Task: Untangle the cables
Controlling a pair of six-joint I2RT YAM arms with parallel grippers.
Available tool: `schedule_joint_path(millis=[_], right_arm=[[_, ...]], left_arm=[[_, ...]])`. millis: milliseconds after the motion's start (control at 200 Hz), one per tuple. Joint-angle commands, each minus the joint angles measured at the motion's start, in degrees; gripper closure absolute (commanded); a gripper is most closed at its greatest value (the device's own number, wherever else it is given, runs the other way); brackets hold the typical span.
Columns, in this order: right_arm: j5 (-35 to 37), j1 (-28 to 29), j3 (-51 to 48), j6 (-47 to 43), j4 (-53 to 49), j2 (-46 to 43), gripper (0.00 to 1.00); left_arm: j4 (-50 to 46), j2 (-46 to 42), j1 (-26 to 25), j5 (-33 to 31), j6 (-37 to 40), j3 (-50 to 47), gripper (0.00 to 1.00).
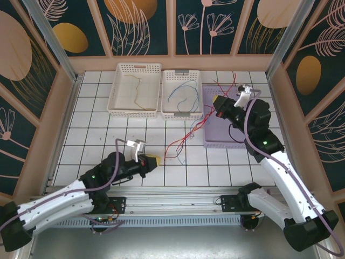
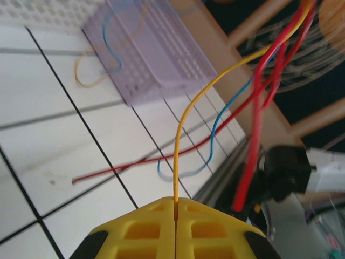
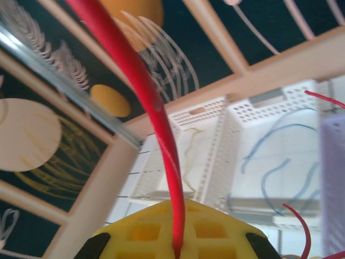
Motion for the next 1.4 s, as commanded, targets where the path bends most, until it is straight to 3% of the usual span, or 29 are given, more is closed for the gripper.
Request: schedule_joint_path(millis=[0, 240, 591, 861, 1396], right_arm=[[9.47, -0.05, -2.55, -0.1, -3.82, -2.69, 1.0], [15.62, -0.73, -5.68, 0.01, -6.35, -5.3, 1.0], [17.2, -0.9, -10.76, 1.79, -6.78, -5.07, 1.0], [15.5, -0.32, -14.75, 4.2, -3.99, -2.73, 1.0], [23.33, 6.67, -14.23, 3.07, -3.01, 2.71, 1.0]], left_arm=[[-14.18, -6.11, 0.23, -14.25, -1.08, 6.56, 1.0], [-33.42, -11.6, 0.22, -32.3, -0.33, 20.67, 1.0], [-46.1, -12.1, 0.18, -47.83, 4.88, 41.04, 1.0], [-50.43, -7.94, 0.24, -54.47, 9.51, 51.99, 1.0], [-50.64, -1.45, 0.2, -63.0, 19.42, 69.55, 1.0]])
